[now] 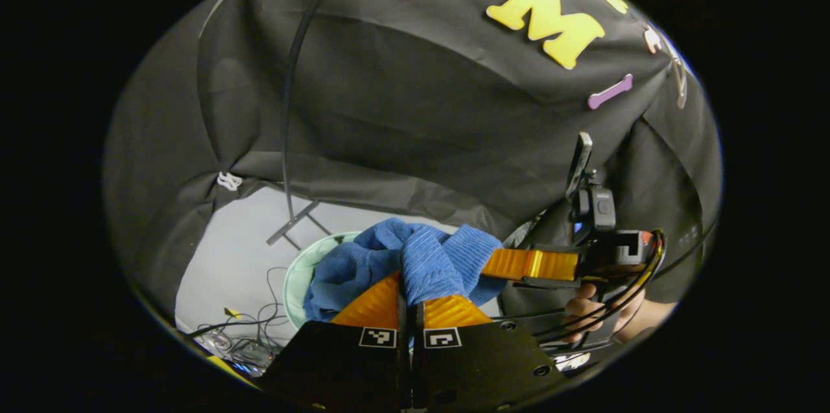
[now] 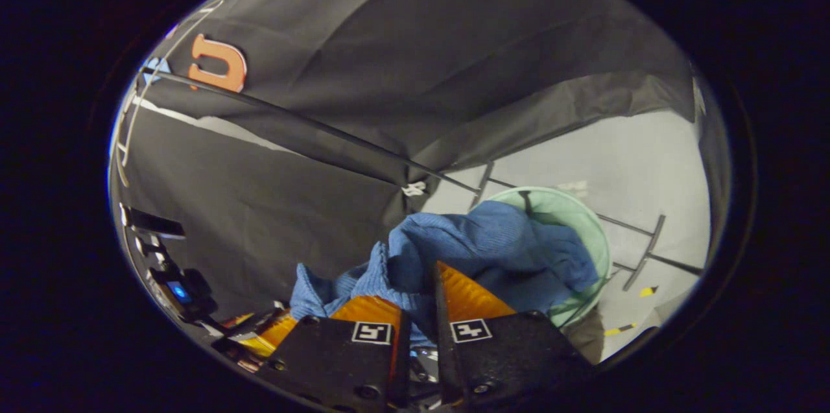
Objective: Grasp the clothes on the hanger with both hands and then place them into the laundry hamper below.
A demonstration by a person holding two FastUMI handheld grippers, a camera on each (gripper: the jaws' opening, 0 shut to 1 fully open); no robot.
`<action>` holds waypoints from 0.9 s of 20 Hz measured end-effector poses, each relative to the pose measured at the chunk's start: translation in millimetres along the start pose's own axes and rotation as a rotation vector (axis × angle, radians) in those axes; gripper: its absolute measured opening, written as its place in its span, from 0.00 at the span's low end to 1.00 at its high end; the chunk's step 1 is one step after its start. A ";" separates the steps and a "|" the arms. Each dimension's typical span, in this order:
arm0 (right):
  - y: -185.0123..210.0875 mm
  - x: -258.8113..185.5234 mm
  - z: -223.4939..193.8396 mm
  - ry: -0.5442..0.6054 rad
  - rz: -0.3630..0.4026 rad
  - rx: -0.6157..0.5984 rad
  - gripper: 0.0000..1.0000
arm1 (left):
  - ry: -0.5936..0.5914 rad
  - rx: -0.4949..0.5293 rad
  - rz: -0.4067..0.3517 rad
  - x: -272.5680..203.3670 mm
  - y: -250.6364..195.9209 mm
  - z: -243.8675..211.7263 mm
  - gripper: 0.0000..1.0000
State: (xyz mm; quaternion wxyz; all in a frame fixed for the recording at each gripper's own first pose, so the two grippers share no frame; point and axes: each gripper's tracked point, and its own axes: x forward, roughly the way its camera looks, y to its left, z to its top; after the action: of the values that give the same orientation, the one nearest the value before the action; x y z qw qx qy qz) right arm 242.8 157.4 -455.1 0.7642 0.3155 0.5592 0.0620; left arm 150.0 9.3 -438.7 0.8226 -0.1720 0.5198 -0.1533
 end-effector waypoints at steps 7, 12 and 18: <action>-68.4 -19.7 -16.3 0.095 -0.340 -0.236 0.46 | 0.183 -0.028 0.136 3.2 25.0 -42.0 0.61; -54.3 -61.4 -0.3 0.003 -0.373 -0.358 0.64 | 0.135 0.039 0.160 -13.2 24.6 -25.9 1.00; -1.6 -142.8 14.2 -0.242 -0.353 -0.492 0.66 | -0.023 0.102 0.161 -77.6 -10.1 17.5 0.96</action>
State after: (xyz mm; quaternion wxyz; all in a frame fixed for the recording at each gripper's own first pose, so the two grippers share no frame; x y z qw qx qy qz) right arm 202.7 86.5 -337.1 0.8774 0.0247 0.4786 0.0237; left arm 133.1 35.8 -365.0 0.8458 -0.0894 0.5141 -0.1111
